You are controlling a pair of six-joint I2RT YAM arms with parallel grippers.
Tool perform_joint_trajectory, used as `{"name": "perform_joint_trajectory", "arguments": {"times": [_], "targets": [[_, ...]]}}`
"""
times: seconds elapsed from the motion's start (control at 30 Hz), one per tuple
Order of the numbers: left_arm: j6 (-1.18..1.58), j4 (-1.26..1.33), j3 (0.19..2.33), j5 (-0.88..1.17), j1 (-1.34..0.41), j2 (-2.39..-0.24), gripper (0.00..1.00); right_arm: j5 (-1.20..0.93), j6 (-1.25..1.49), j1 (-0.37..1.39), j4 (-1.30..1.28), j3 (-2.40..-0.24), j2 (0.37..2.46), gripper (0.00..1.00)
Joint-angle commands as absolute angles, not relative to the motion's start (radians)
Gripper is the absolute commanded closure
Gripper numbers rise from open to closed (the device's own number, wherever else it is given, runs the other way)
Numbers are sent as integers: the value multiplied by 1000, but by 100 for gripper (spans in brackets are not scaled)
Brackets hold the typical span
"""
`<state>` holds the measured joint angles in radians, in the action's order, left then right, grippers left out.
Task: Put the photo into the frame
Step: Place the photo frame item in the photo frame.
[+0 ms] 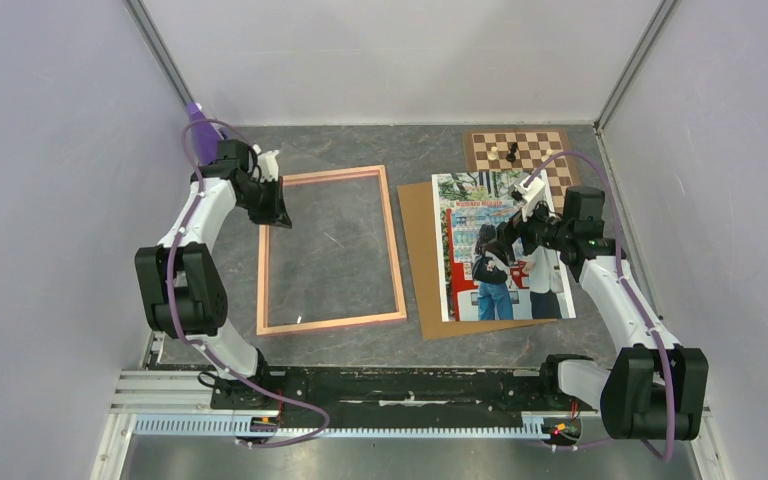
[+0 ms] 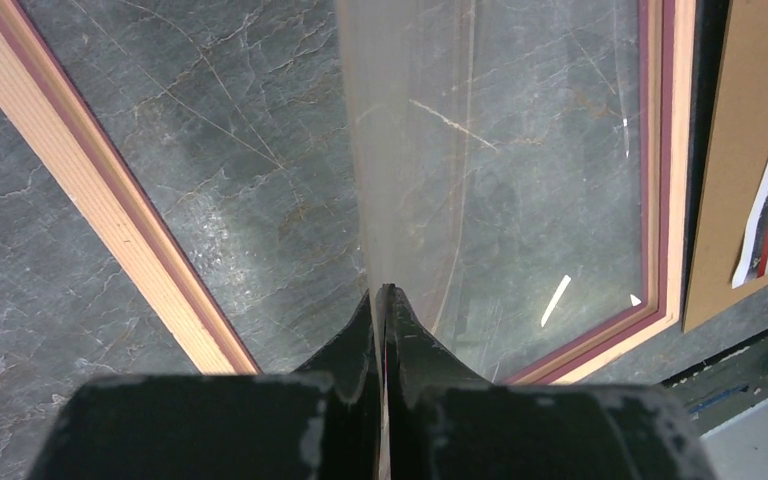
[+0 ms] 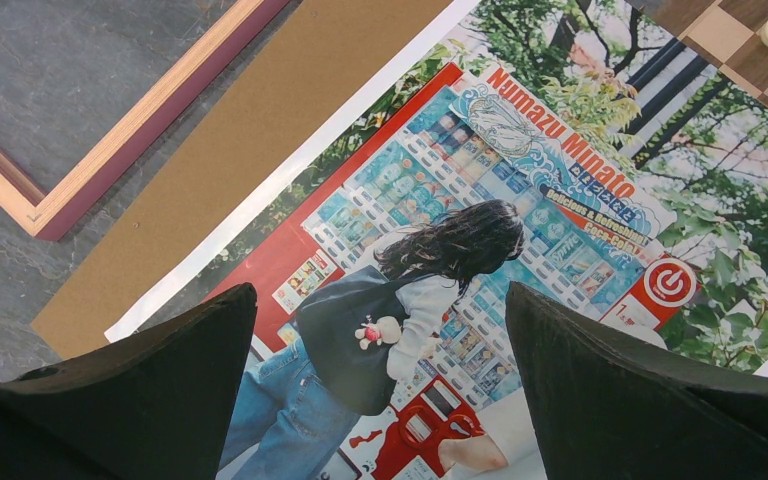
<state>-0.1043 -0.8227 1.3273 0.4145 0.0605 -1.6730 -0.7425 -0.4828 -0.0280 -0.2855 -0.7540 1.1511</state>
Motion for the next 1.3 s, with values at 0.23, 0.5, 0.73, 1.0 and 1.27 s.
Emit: {"name": "perform_joint_trajectory", "arguments": {"times": [0.23, 0.5, 0.73, 1.0, 1.27], "targets": [[-108, -778, 1331, 437, 59, -1674, 98, -739, -493, -24, -270, -746, 1139, 2], [-91, -761, 1343, 438, 59, -1694, 98, -739, -494, -23, -269, -746, 1142, 2], [-83, -758, 1360, 434, 60, -1711, 98, -738, -496, -23, -271, -746, 1142, 2], [-88, -752, 1364, 437, 60, -1718, 98, -739, -496, -23, -272, -744, 1141, 2], [-88, -731, 1352, 427, 60, -1708, 98, -739, -497, -23, -271, -743, 1140, 2]]}}
